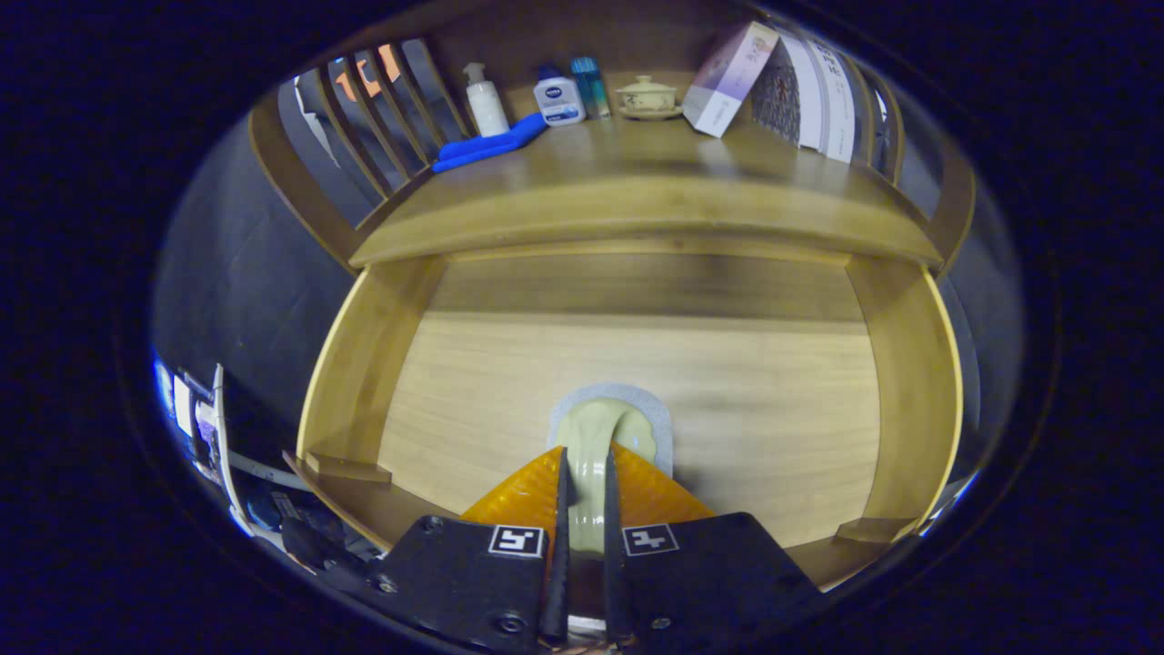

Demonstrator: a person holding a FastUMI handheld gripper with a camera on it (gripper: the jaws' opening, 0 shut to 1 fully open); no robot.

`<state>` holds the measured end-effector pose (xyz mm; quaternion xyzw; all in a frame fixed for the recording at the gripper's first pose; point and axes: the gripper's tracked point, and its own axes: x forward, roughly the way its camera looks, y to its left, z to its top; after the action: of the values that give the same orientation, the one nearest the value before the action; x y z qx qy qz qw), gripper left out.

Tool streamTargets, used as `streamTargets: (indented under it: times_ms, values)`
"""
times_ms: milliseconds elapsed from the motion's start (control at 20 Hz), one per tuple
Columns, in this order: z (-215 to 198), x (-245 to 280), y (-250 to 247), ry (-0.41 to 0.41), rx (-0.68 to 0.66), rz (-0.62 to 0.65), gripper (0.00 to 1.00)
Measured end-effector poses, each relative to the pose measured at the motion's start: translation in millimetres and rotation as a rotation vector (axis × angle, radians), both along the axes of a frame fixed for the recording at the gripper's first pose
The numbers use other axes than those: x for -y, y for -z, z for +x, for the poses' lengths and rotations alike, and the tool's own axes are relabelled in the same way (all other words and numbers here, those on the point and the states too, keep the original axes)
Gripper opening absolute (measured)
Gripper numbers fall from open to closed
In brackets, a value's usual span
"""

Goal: Pull open the drawer, take out the items inside it, and place them on the countertop above the cabinet.

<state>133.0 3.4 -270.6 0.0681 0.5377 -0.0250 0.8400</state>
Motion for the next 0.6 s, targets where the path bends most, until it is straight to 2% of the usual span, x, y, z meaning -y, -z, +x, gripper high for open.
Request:
streamTargets:
  times_ms: [400,600]
  values:
    - [30,-3,-73,-0.042,0.078,-0.013,0.18]
    - [60,-1,-97,-0.058,0.086,-0.041,0.18]
